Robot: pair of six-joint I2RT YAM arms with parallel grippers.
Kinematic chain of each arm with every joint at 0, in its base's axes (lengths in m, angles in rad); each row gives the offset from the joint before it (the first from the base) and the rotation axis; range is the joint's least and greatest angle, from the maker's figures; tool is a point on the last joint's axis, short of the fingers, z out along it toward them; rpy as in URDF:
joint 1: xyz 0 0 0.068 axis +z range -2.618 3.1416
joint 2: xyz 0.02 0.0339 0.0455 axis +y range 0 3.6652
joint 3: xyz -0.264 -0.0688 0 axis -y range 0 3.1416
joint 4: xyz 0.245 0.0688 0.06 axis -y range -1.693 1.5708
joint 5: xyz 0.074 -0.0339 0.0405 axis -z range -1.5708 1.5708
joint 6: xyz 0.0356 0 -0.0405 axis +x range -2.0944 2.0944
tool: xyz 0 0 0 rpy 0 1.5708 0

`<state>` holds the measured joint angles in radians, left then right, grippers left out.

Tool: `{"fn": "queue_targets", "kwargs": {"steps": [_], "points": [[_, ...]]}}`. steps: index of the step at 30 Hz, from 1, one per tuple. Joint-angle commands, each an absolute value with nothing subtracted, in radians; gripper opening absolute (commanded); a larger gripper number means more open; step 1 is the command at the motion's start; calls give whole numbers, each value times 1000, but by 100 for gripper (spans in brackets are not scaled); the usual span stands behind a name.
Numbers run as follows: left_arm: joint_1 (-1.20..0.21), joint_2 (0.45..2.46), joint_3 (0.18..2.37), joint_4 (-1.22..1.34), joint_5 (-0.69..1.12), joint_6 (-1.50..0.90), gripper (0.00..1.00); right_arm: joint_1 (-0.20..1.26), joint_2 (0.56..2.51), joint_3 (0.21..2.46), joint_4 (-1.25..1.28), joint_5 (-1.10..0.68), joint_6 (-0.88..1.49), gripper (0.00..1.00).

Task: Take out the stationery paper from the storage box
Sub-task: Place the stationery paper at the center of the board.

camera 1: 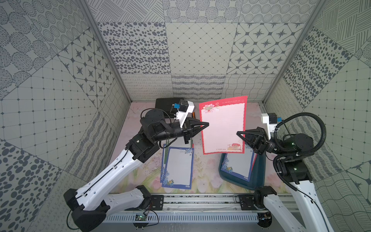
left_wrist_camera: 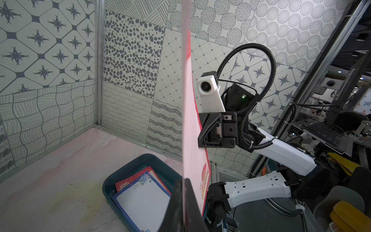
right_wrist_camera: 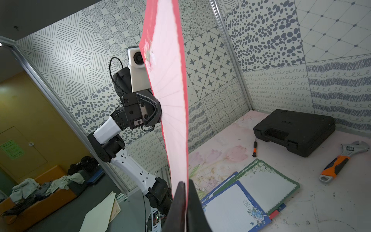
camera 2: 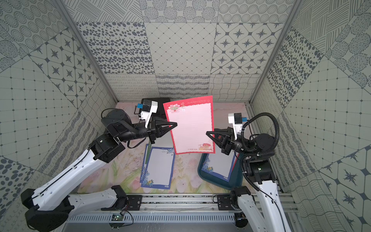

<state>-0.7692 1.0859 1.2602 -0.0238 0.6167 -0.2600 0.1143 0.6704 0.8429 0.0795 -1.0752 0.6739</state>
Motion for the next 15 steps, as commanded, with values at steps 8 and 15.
{"fn": "queue_targets", "kwargs": {"steps": [8, 15], "points": [[-765, 1087, 1243, 1, 517, -291, 0, 132, 691, 808, 123, -1029, 673, 22], [-765, 1083, 1239, -7, 514, -299, 0, 141, 683, 780, 137, -1014, 673, 24]]}}
